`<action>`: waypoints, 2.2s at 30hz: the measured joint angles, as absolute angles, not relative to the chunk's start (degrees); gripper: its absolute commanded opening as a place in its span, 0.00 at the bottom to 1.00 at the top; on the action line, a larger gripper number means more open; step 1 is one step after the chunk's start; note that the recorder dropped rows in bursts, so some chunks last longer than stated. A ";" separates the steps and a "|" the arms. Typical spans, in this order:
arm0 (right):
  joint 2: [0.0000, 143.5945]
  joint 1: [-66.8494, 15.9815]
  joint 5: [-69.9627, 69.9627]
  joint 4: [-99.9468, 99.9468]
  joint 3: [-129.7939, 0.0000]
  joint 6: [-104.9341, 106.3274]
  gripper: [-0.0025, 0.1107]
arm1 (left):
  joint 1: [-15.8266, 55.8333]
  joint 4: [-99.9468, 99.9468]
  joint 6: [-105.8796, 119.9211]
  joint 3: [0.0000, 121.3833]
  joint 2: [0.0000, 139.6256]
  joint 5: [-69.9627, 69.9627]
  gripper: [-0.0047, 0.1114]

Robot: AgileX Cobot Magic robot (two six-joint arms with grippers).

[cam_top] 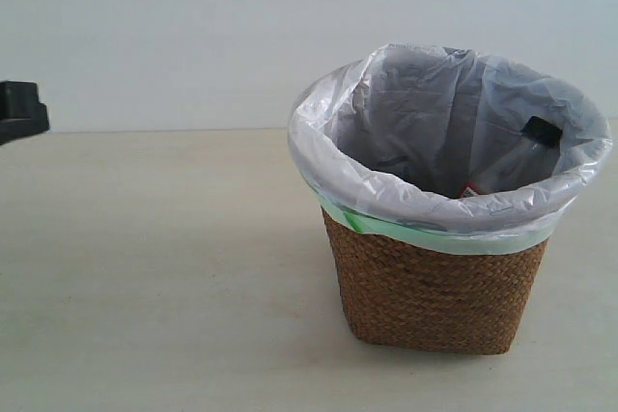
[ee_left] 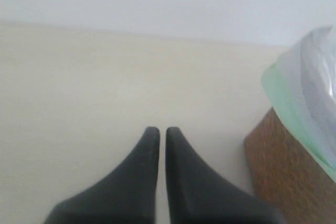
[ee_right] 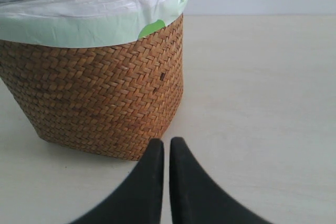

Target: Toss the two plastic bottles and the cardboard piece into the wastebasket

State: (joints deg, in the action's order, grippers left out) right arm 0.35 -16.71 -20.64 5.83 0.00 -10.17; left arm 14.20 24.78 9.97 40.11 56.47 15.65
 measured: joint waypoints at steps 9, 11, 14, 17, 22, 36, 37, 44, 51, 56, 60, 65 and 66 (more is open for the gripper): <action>0.35 -16.71 -20.64 5.83 0.00 -10.17 0.02 | 12.26 24.56 10.71 18.14 35.89 -11.16 0.07; 0.35 -16.71 -20.64 5.83 0.00 -10.17 0.02 | 10.80 24.56 10.71 16.21 32.10 -12.06 0.07; 0.35 -16.71 -20.64 5.83 0.00 -10.17 0.02 | 7.79 24.56 10.71 12.02 24.36 -12.55 0.07; 0.35 -16.71 -20.64 5.83 0.00 -10.17 0.02 | 6.13 24.56 10.71 8.01 17.67 -12.69 0.07; 0.35 -16.71 -20.64 5.83 0.00 -10.17 0.02 | 5.93 24.56 11.37 3.07 10.80 -12.83 0.07; 0.35 -16.71 -20.64 5.83 0.00 -10.17 0.02 | -1.62 24.56 17.65 0.17 0.28 -7.76 0.07; 0.35 -16.71 -20.64 5.83 0.00 -10.17 0.02 | -1.92 24.56 17.83 0.17 0.15 -6.61 0.07; 0.35 -16.71 -20.64 5.83 0.00 -10.17 0.02 | -2.11 24.56 22.28 0.17 0.15 3.07 0.07; 0.35 -16.71 -20.64 5.83 0.00 -10.17 0.02 | -2.11 24.56 22.97 0.17 0.15 10.33 0.07; 0.35 -16.71 -20.64 5.83 0.00 -10.17 0.02 | -2.11 24.14 23.06 0.17 0.15 15.80 0.07; 0.35 -16.71 -20.64 5.83 0.00 -10.17 0.02 | -2.11 21.52 20.62 0.17 0.15 17.63 0.07; 0.35 -16.71 -20.64 5.83 0.00 -10.17 0.02 | -2.11 11.22 8.41 0.17 0.15 17.75 0.07; 0.35 -16.71 -20.64 5.83 0.00 -10.17 0.02 | -2.11 9.93 6.75 0.17 0.15 17.75 0.07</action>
